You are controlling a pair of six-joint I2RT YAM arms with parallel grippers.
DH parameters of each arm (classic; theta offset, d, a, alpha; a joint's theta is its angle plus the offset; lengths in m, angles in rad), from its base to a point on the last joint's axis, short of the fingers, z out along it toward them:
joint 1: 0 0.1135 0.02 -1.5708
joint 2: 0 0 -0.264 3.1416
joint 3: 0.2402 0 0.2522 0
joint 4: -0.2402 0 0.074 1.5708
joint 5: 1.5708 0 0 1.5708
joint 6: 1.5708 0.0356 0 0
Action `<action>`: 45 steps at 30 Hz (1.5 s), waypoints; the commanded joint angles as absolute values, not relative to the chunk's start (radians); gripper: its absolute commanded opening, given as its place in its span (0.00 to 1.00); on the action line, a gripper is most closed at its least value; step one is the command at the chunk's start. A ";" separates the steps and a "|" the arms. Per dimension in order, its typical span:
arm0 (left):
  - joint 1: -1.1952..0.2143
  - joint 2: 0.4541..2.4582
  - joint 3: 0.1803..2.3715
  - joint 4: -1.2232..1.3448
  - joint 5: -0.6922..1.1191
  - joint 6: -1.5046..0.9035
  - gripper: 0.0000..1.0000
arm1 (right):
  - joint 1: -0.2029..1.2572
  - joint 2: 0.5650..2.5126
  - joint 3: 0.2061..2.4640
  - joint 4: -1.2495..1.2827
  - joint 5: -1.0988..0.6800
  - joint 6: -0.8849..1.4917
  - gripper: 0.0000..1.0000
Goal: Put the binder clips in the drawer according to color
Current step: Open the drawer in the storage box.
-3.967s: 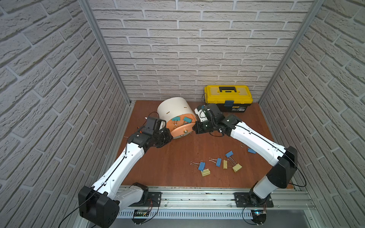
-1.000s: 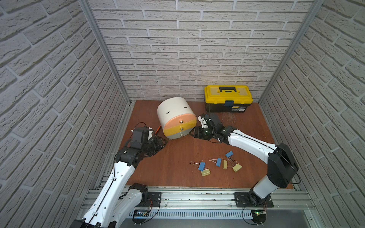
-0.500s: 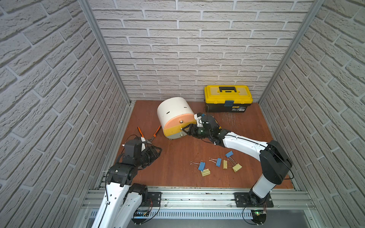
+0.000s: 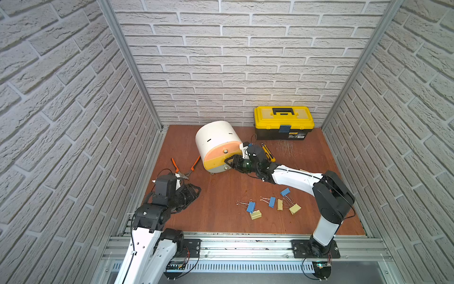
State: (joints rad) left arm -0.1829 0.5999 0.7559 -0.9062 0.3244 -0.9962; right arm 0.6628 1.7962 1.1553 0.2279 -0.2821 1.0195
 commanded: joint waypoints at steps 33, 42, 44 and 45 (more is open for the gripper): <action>-0.170 0.607 0.776 -0.922 0.342 -0.966 0.51 | 0.676 1.818 0.997 0.693 -0.140 1.265 0.47; -0.170 0.598 0.774 -0.928 0.335 -0.971 0.51 | 0.676 1.838 1.017 0.698 -0.141 1.279 0.43; -0.170 0.596 0.776 -0.930 0.334 -0.971 0.51 | 0.676 1.846 1.022 0.697 -0.141 1.284 0.42; -0.170 0.595 0.777 -0.931 0.332 -0.971 0.51 | 0.676 1.848 1.023 0.697 -0.142 1.284 0.42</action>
